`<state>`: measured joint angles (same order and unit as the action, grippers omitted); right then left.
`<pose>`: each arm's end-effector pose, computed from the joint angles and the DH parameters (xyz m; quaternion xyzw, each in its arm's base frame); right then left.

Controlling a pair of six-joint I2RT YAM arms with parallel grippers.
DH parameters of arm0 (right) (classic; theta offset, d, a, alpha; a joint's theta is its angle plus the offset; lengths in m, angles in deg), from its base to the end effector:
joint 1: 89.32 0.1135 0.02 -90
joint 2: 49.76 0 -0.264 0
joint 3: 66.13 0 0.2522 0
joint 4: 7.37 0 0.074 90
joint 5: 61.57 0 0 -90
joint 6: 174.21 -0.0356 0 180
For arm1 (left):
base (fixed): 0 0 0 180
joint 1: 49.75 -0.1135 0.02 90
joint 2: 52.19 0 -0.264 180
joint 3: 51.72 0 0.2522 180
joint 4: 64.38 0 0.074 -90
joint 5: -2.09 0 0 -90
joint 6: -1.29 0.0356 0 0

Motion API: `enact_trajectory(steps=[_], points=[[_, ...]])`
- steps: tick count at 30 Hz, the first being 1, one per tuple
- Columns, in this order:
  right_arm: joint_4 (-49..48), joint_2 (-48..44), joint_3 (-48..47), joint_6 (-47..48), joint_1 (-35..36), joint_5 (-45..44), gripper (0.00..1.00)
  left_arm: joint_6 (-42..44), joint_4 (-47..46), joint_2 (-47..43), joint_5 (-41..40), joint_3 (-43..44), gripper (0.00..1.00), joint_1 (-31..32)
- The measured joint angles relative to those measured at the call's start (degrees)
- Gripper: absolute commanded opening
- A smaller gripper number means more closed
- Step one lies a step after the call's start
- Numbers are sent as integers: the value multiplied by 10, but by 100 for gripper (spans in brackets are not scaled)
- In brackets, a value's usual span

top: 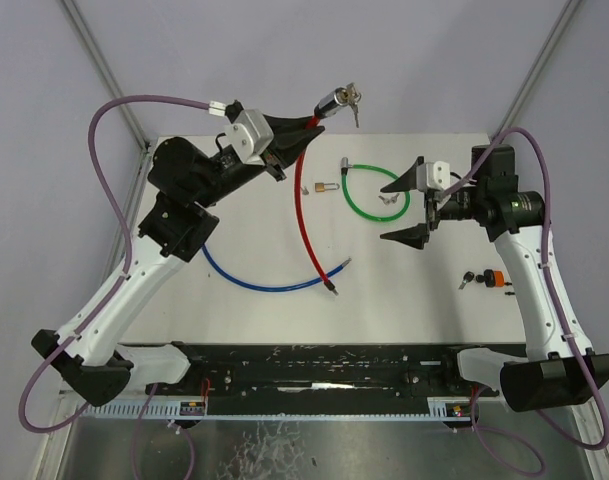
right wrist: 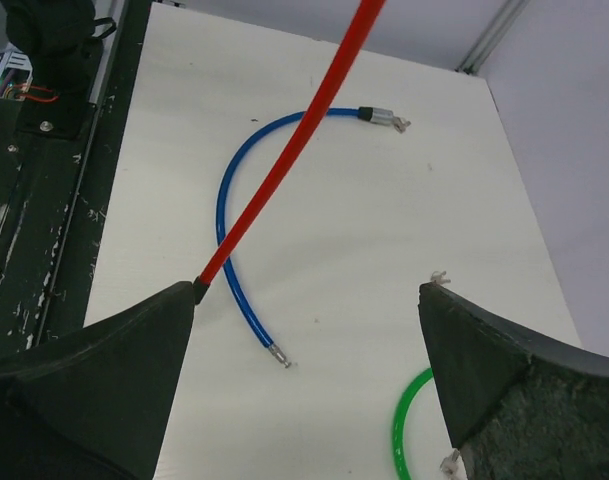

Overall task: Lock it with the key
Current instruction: Adjust the lock.

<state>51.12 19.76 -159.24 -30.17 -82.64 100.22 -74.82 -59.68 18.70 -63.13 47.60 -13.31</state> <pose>0.2231 0.0602 0.4130 -0.5970 0.4827 0.3256 0.5519 0.1944 -0.1621 0.5258 0.3896 0.4068 -0.2749 0.7792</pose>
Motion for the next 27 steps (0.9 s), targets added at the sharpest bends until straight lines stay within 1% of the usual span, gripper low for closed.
enact_trajectory(steps=[4,5,7,11,14,19,22,27], points=[[44,0,6,108,10,22,100,-39,1,24,9,36,0,-14],[54,0,7,137,20,19,100,-48,1,30,11,43,0,-19],[62,0,8,177,56,1,97,-72,2,47,22,62,0,-31],[83,16,-9,250,169,-41,92,-118,6,82,52,102,0,-60],[102,37,-37,299,194,-69,91,-151,16,100,92,121,0,-89],[116,41,-39,382,231,-141,90,-207,22,114,169,125,0,-127],[131,42,-30,444,267,-180,90,-236,22,127,211,132,0,-137],[133,54,-20,499,336,-253,88,-282,14,151,268,142,0,-138]])
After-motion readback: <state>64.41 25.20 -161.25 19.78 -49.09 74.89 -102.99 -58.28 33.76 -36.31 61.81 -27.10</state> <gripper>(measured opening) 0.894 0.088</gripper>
